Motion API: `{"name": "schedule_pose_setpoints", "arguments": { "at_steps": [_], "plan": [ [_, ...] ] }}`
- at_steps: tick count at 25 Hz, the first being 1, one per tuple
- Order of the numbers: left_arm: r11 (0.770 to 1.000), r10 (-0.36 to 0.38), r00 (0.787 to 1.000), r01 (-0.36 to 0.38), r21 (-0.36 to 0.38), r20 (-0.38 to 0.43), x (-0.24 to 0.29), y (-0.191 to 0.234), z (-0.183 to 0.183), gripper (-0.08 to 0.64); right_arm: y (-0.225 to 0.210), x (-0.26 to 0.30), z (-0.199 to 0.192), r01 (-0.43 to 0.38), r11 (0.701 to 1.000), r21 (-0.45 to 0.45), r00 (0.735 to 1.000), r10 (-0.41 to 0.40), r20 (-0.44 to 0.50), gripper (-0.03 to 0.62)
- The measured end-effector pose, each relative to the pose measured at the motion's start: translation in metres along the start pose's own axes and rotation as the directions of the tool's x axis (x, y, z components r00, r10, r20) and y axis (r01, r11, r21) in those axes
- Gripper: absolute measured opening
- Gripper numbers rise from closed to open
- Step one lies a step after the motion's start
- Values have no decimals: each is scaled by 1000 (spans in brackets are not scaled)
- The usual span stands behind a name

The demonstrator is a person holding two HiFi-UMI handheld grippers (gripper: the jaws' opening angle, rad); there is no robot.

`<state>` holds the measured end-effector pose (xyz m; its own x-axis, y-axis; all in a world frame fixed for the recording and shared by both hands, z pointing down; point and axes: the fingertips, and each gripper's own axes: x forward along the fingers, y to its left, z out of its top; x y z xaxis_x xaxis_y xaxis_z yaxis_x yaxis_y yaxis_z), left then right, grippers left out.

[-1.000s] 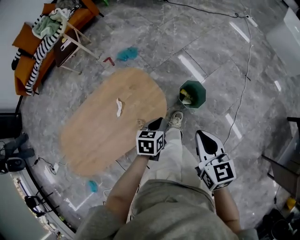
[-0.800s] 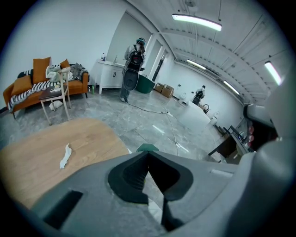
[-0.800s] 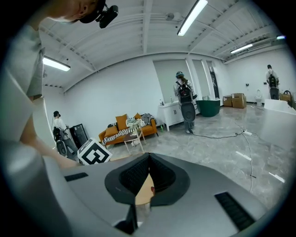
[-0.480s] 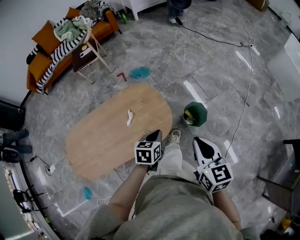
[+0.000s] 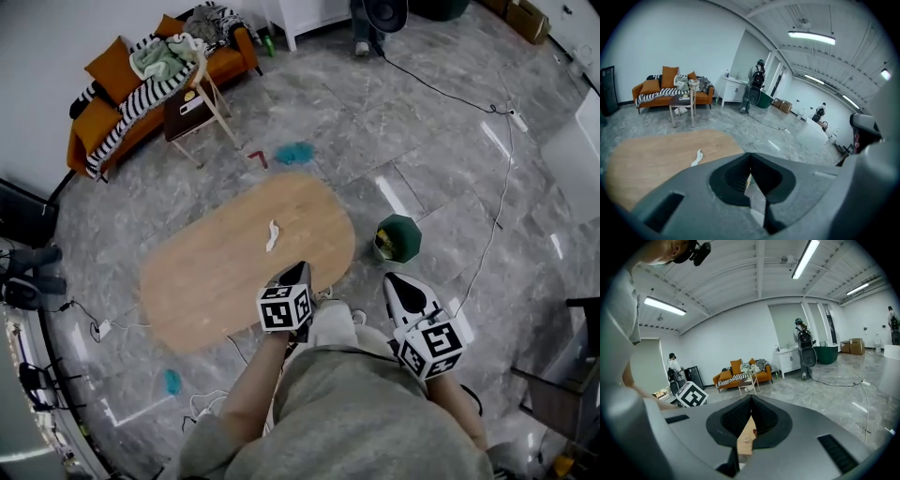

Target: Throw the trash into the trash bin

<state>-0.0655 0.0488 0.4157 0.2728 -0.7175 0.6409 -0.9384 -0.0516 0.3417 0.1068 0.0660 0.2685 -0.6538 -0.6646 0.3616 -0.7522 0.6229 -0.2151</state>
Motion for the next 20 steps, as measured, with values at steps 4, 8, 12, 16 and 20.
{"name": "schedule_pose_setpoints", "arguments": {
  "at_steps": [4,8,12,16,20],
  "plan": [
    [997,58,998,-57,-51,20,-15,29,1,11,14,13,5,-34,999,-17,999,34,-3,8],
    [993,101,995,-100,-64,6,-24,58,-3,11,28,26,9,-53,998,-23,999,53,-6,8],
    [991,112,994,-112,-66,-7,-25,80,-2,11,36,41,13,-53,998,-35,998,53,-20,8],
    [993,98,995,-98,-65,-13,-22,95,7,11,49,59,23,-50,998,-40,998,50,-24,8],
    [994,83,997,-83,-64,-11,-16,112,20,11,66,80,31,-59,997,-52,998,57,-28,8]
  ]
}}
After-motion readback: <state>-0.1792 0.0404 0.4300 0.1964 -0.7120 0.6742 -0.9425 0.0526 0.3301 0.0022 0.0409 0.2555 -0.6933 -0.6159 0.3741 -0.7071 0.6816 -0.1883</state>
